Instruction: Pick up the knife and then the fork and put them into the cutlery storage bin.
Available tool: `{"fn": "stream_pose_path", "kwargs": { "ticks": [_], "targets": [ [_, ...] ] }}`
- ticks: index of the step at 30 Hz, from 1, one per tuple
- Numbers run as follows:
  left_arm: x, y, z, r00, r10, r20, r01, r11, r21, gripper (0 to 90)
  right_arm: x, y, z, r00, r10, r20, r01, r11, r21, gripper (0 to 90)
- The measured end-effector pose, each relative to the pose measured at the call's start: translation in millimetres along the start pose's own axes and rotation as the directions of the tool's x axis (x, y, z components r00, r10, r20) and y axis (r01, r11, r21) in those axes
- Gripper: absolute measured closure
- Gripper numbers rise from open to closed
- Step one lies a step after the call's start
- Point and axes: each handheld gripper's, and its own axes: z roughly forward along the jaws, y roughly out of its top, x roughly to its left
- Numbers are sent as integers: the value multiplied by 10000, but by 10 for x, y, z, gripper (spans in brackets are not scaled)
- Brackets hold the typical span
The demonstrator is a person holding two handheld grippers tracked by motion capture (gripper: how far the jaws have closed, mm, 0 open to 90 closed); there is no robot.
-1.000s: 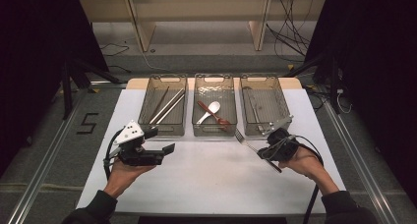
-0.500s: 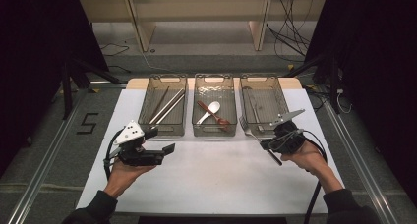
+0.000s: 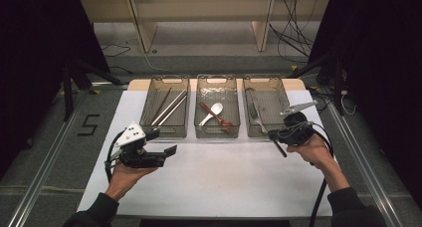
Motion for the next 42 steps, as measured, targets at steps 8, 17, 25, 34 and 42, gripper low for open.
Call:
{"fn": "stream_pose_path", "kwargs": {
  "ticks": [8, 17, 25, 34, 42],
  "targets": [
    [6, -2, 5, 10000, -35, -15, 35, 10000, 10, 154, -117, 87, -62, 9991, 357, 233, -350, 9988, -330, 840],
    [18, -2, 7, 10000, -55, -27, 55, 10000, 22, 154, -216, 249, -74, 9970, 544, 548, -520, 9976, -448, 840],
    [13, -1, 7, 10000, -51, -14, 51, 10000, 14, 154, -377, 420, -91, 9921, 941, 825, -896, 9943, -578, 840],
    [16, 0, 9, 10000, -32, -26, 32, 10000, 13, 154, -541, 597, -87, 9823, 1481, 1145, -1402, 9873, -747, 839],
    [15, 1, 6, 10000, -35, -15, 35, 10000, 6, 154, -704, 713, 38, 9658, 2133, 1475, -2054, 9764, -666, 839]
  ]
}}
